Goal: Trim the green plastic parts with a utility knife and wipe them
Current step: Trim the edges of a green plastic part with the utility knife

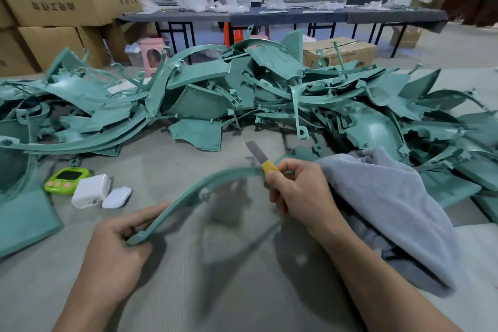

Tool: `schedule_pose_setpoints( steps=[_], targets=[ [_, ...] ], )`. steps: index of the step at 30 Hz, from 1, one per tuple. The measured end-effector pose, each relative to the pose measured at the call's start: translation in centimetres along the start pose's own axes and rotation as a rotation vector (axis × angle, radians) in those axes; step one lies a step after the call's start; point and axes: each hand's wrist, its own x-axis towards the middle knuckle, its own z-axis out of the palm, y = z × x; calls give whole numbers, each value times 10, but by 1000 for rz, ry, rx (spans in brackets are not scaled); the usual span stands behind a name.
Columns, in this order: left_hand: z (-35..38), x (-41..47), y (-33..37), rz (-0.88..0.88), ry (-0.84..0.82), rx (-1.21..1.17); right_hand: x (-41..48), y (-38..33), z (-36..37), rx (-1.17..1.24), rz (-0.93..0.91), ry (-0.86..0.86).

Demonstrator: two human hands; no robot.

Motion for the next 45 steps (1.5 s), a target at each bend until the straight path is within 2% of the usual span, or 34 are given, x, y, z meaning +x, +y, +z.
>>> schedule_pose_setpoints(
  steps=[2,4,6,7,10,12,16,19,22,24,27,30,33,35,38,40,42,45],
  targets=[
    [2,-1,-4,-84,34,-66,1,2,0,-172,40,67],
    [5,0,-2,-110,90,-91,1,5,-9,-353,127,240],
    [8,1,7,-132,121,-131,-2,7,-19,-379,133,368],
    [10,1,12,-145,119,-146,-4,6,-21,-353,98,381],
    [13,1,17,-195,111,-180,-15,-3,-7,-295,6,263],
    [12,0,16,-221,110,-192,-18,-4,4,-355,48,182],
    [14,0,12,-258,112,-197,-14,3,-12,-470,223,284],
    [9,-2,3,-233,117,-54,-18,-2,-23,-494,139,360],
    [8,-7,-2,-171,167,45,-24,-8,-8,-439,60,246],
    [7,-7,-4,-157,155,35,-25,-6,-2,-468,120,164],
    [6,-6,2,-141,129,58,-20,-2,-17,-571,221,222],
    [4,-5,4,-169,120,84,-20,-7,-25,-567,138,288],
    [6,-7,-1,-176,120,100,-26,-12,-10,-476,56,191],
    [5,-7,0,-154,116,112,-25,-9,-8,-558,136,142],
    [6,-6,4,-151,85,121,-21,-4,-24,-642,227,198],
    [7,-4,4,-157,121,101,-21,-4,-27,-654,182,261],
    [10,-6,9,-124,212,39,-23,-7,-24,-564,100,333],
    [17,-6,10,-235,301,-279,-25,-12,-20,-358,-56,395]
  ],
)
